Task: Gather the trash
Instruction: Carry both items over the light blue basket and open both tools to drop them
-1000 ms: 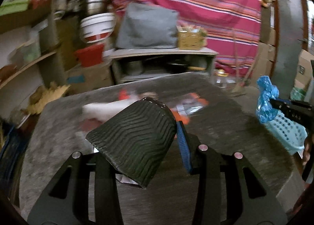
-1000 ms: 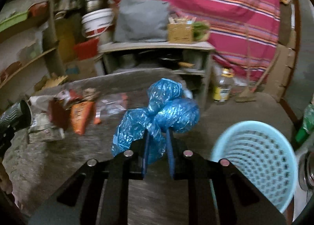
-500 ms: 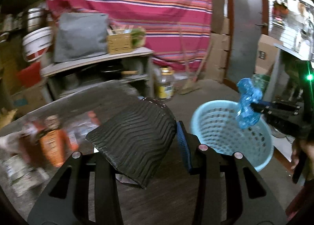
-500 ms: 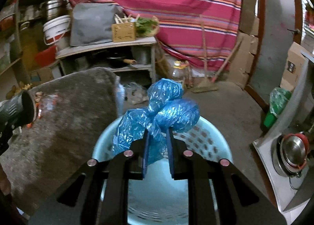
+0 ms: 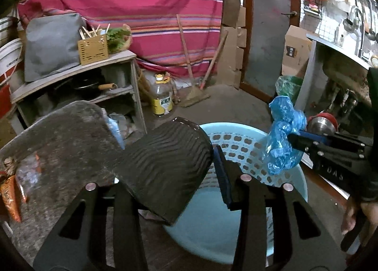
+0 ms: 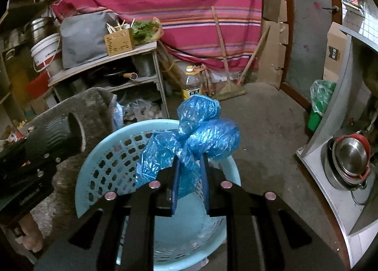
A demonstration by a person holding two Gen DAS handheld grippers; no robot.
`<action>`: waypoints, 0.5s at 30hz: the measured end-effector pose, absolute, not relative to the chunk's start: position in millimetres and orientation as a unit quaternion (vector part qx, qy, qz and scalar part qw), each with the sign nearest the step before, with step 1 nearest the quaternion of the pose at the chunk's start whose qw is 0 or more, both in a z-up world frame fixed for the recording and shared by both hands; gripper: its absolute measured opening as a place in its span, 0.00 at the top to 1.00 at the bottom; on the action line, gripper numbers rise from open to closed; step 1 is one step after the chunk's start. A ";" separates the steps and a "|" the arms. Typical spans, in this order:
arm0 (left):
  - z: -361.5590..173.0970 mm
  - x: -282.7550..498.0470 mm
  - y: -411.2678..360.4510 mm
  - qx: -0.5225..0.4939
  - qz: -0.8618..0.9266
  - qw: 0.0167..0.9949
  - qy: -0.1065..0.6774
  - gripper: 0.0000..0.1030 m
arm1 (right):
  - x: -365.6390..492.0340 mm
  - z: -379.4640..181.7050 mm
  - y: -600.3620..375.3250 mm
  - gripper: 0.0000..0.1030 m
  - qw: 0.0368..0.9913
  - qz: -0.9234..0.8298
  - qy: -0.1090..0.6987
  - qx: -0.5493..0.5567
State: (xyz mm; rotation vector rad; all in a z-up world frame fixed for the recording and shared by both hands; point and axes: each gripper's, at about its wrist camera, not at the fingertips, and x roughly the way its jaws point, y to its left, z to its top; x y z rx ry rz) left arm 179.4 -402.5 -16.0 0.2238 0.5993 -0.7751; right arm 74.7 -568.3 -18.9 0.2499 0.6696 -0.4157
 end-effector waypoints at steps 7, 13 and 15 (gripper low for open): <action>-8.5 185.4 -391.8 0.095 -0.352 0.886 0.287 0.27 | 76.4 -23.1 -571.4 0.83 0.912 -0.204 0.332 0.130; 7.6 188.3 -355.1 0.080 -0.328 0.901 0.272 0.16 | 91.3 -29.0 -560.0 0.83 0.911 -0.192 0.345 0.122; 11.7 187.5 -339.8 0.079 -0.314 0.907 0.269 0.14 | 100.3 -32.7 -553.1 0.83 0.909 -0.190 0.353 0.117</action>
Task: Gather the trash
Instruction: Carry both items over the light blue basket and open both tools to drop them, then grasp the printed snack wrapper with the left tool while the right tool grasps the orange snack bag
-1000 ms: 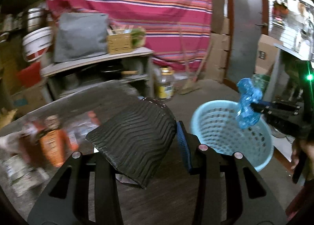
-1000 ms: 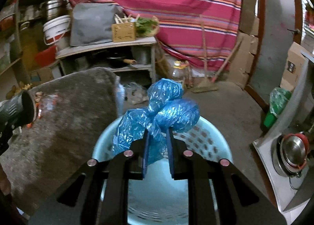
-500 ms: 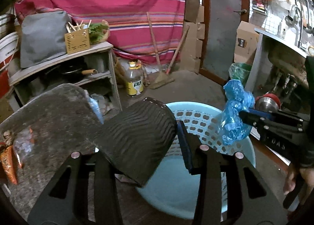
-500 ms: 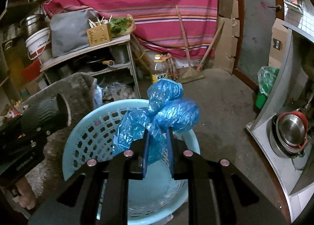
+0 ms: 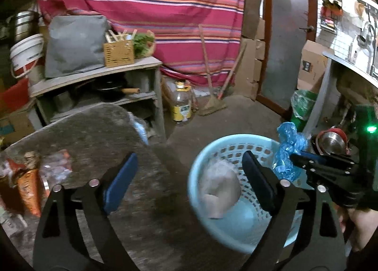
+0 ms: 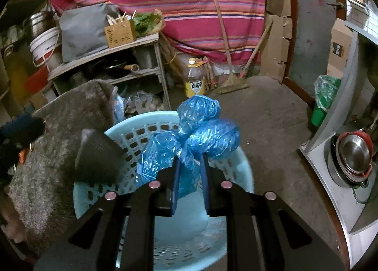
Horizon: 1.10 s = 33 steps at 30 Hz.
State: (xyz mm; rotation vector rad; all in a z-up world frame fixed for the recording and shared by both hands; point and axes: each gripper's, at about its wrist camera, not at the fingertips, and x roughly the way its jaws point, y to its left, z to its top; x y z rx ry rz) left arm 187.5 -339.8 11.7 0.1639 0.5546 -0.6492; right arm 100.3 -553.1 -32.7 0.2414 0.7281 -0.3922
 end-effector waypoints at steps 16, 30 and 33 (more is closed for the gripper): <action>18.6 184.8 -164.4 0.094 -0.178 0.947 0.251 0.05 | 132.9 -26.7 -492.9 0.16 0.901 -0.229 0.353 0.107; 2.5 223.1 -19.7 0.044 -0.058 0.959 0.274 0.05 | 181.3 -11.1 -366.8 0.08 0.928 -0.189 0.316 0.047; -6.5 231.6 2.9 0.036 -0.042 0.956 0.287 0.06 | 190.6 -13.2 -352.9 0.08 0.930 -0.176 0.320 0.051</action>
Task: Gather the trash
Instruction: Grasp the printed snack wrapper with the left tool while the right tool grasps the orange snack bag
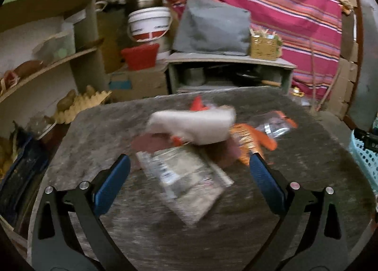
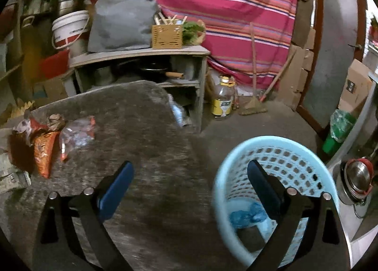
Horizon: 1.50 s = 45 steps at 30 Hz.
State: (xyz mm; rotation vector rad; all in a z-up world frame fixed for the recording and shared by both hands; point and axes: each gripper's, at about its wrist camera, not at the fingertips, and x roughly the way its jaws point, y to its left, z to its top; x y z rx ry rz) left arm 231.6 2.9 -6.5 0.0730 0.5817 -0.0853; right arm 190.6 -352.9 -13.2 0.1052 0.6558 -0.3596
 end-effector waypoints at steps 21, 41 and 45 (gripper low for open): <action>-22.1 232.4 39.5 0.016 -0.078 0.944 0.320 0.90 | 236.2 -34.8 -253.4 0.08 0.931 -0.095 0.353 0.016; -25.6 234.4 167.8 -0.035 -0.001 0.941 0.336 0.95 | 294.2 -62.2 -146.7 0.27 0.919 -0.003 0.393 -0.031; -22.8 234.6 169.3 -0.034 -0.001 0.942 0.333 0.95 | 302.0 -74.3 -145.6 0.63 0.908 0.035 0.418 -0.016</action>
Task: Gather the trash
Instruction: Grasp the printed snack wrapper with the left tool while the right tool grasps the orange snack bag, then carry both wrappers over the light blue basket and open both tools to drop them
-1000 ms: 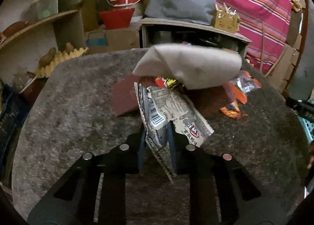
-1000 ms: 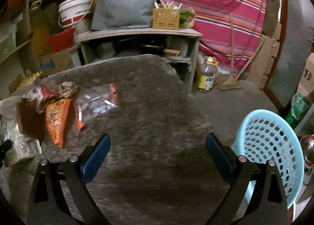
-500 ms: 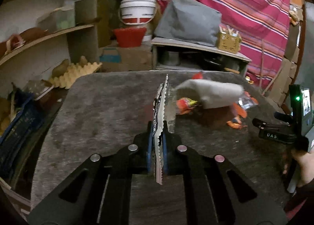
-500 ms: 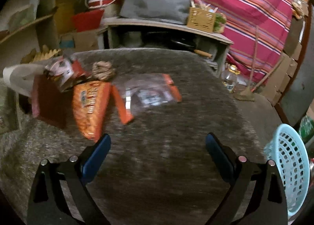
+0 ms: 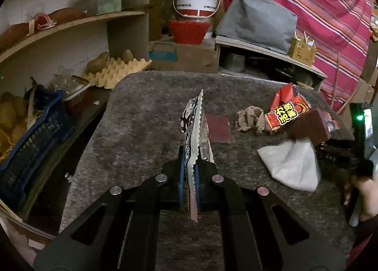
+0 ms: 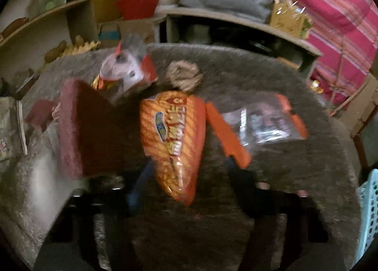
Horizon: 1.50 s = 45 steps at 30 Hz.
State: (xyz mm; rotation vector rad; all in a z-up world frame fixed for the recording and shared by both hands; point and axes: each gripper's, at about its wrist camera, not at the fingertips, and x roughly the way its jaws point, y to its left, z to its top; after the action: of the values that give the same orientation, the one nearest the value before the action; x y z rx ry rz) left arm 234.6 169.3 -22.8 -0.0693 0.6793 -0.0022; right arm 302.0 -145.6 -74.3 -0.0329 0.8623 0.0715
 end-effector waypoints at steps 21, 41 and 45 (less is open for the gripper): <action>26.4 210.4 87.1 -0.019 -0.054 0.959 0.278 0.95 | 227.9 -10.9 -237.0 0.87 0.944 0.027 0.327 0.009; 27.8 218.9 -52.7 0.016 -0.120 0.958 0.260 0.95 | 173.1 3.2 -355.5 0.87 0.948 -0.047 0.312 0.045; 24.9 219.2 -82.0 0.025 -0.135 0.956 0.258 0.95 | 160.9 5.3 -374.4 0.87 0.948 -0.067 0.308 0.042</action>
State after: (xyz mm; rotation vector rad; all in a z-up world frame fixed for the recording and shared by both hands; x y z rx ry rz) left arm 219.2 -82.0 24.9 0.0502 0.5245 -0.2737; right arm 160.9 -374.4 5.3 0.0848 0.6267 -0.1372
